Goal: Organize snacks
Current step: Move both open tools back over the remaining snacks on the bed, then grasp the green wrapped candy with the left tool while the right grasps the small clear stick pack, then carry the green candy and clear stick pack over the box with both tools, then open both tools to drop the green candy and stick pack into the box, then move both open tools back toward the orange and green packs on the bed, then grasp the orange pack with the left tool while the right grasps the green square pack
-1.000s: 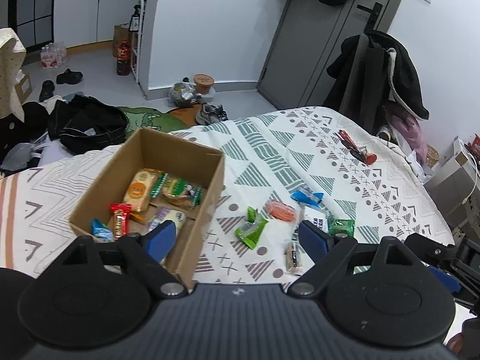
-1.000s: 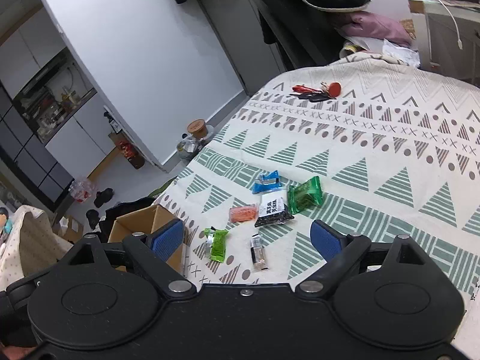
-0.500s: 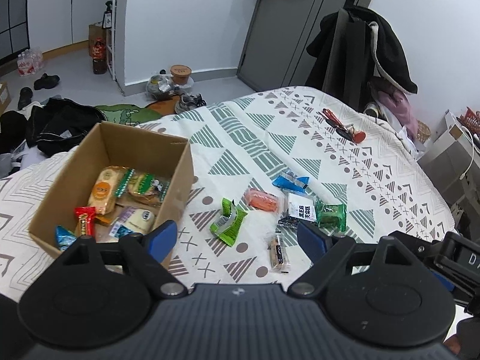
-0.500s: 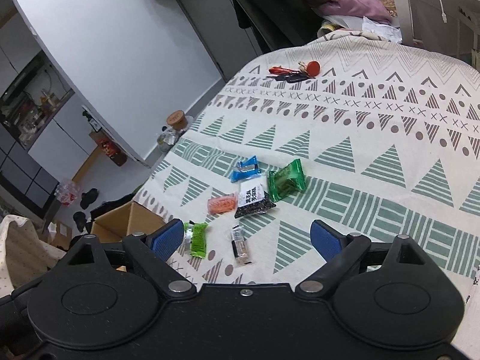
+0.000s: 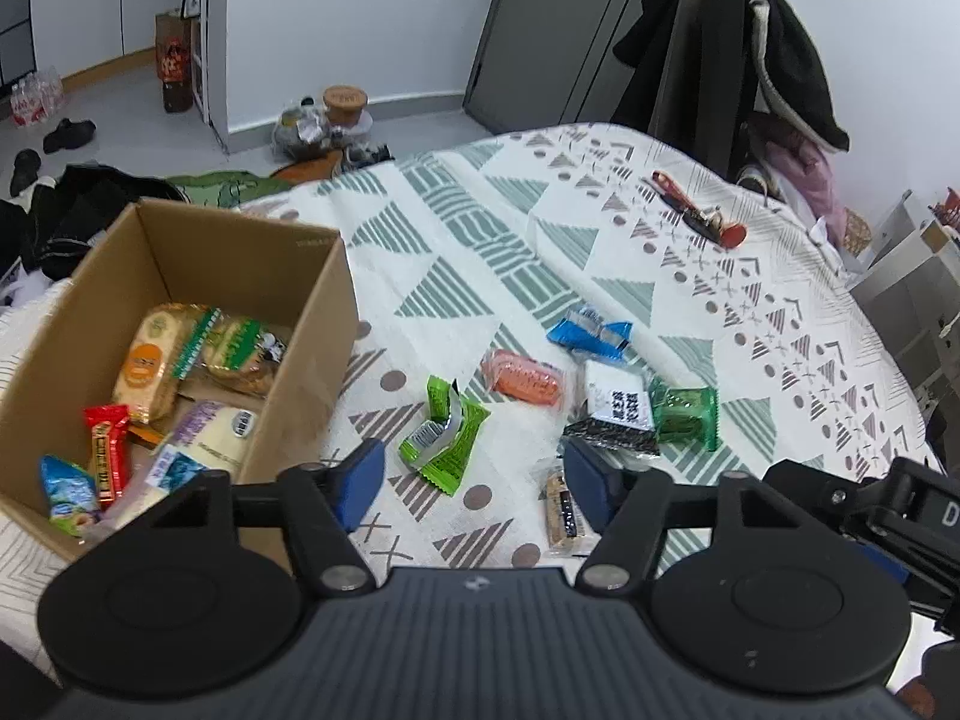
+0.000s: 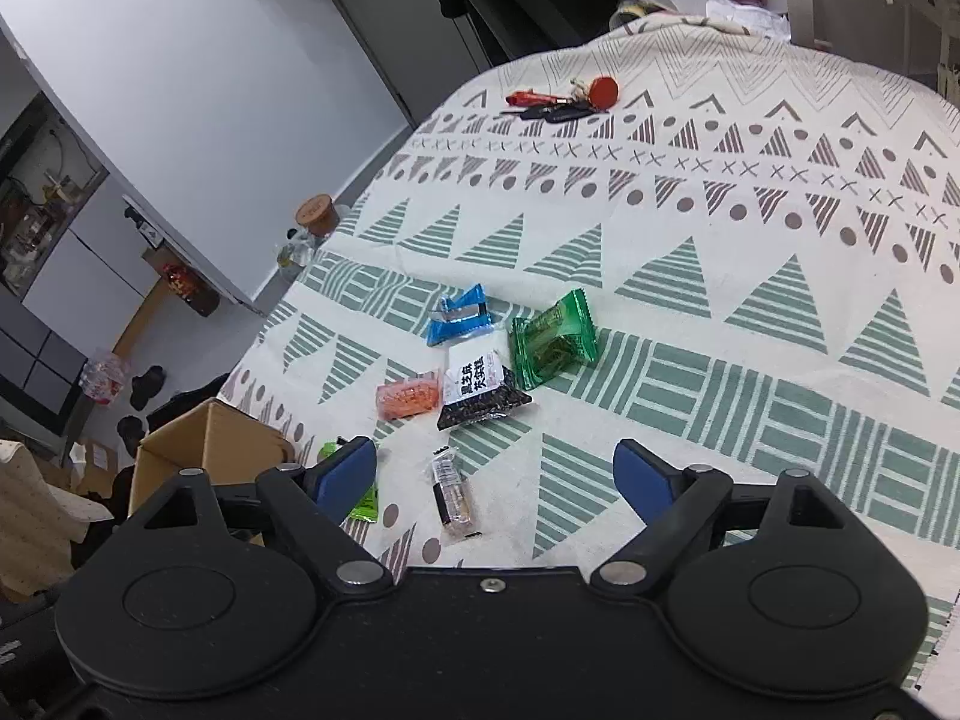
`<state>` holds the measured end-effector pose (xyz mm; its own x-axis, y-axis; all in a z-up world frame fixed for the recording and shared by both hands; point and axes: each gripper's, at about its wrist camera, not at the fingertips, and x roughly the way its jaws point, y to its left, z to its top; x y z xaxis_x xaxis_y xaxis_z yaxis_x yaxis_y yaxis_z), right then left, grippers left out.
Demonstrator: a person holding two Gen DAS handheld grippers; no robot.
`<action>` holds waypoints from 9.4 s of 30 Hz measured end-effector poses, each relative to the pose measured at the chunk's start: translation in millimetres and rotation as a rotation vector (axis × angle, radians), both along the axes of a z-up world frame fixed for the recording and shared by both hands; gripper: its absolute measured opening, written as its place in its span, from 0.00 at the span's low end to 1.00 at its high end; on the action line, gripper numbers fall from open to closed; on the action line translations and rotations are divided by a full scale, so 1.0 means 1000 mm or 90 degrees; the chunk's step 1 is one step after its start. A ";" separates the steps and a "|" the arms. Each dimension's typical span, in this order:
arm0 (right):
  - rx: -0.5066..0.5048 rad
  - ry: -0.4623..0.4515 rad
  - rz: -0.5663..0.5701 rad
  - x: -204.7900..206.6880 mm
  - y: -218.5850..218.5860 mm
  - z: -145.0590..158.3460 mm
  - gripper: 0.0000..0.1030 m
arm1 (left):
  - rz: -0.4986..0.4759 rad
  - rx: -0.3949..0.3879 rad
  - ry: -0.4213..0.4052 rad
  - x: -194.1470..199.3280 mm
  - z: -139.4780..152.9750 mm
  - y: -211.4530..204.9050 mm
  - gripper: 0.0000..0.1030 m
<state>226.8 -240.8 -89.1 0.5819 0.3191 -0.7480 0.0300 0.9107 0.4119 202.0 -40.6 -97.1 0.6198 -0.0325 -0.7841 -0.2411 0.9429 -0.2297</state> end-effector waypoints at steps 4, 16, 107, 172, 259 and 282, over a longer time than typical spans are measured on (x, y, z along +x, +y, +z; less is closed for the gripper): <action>-0.002 0.022 0.006 0.010 0.006 -0.011 0.79 | -0.007 0.002 0.015 0.014 -0.015 0.000 0.52; 0.000 0.087 0.033 0.037 0.026 -0.045 0.67 | -0.016 0.020 0.048 0.048 -0.054 0.005 0.46; 0.056 -0.103 0.262 -0.033 0.157 0.023 0.16 | 0.160 -0.028 -0.023 -0.073 0.030 0.159 0.43; -0.026 -0.165 0.127 -0.027 0.013 0.063 1.00 | 0.077 0.076 -0.054 -0.066 0.069 0.031 0.86; -0.011 0.026 0.047 0.126 -0.022 -0.078 0.29 | 0.019 0.015 0.030 0.103 -0.082 -0.026 0.45; 0.041 -0.098 0.079 0.077 -0.012 -0.004 0.29 | 0.072 0.070 -0.042 0.034 0.009 -0.023 0.45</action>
<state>303.6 -252.3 -93.1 0.6410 0.4395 -0.6293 -0.1484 0.8753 0.4602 235.9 -63.9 -88.5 0.6650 0.1245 -0.7364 -0.3350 0.9310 -0.1452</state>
